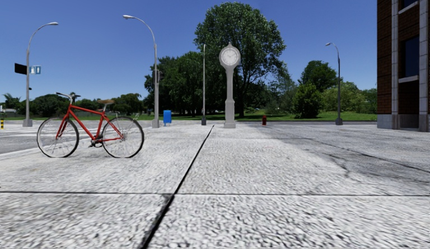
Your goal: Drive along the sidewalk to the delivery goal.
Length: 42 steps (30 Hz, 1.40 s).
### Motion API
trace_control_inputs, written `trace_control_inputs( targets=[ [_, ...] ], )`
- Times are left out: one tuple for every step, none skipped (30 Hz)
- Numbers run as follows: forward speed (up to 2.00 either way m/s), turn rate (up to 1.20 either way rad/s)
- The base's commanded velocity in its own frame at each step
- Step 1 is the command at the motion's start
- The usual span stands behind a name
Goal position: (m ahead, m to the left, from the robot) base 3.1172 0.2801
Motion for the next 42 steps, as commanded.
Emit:
trace_control_inputs(
  targets=[
    [2.0,0.0],
    [2.0,0.0],
    [2.0,0.0],
    [2.0,0.0],
    [2.0,0.0],
    [2.0,0.0],
    [2.0,0.0],
    [2.0,0.0],
    [2.0,0.0],
    [2.0,0.0],
    [2.0,0.0],
    [2.0,0.0],
    [2.0,0.0],
    [2.0,0.0],
    [2.0,0.0],
    [2.0,0.0],
    [2.0,0.0],
    [2.0,0.0],
    [2.0,0.0],
    [2.0,0.0],
    [2.0,0.0],
    [2.0,0.0],
    [2.0,0.0],
    [2.0,0.0],
    [2.0,0.0],
    [2.0,0.0],
    [2.0,0.0],
    [2.0,0.0],
    [2.0,0.0],
    [2.0,0.0],
    [2.0,0.0],
    [2.0,0.0],
    [2.0,0.0],
    [2.0,0.0],
    [2.0,0.0],
    [2.0,0.0],
    [1.81,0.0],
    [1.0,0.0],
    [0.69,0.0],
    [0.69,0.0],
    [0.56,0.0],
    [0.48,0.0]
  ],
)
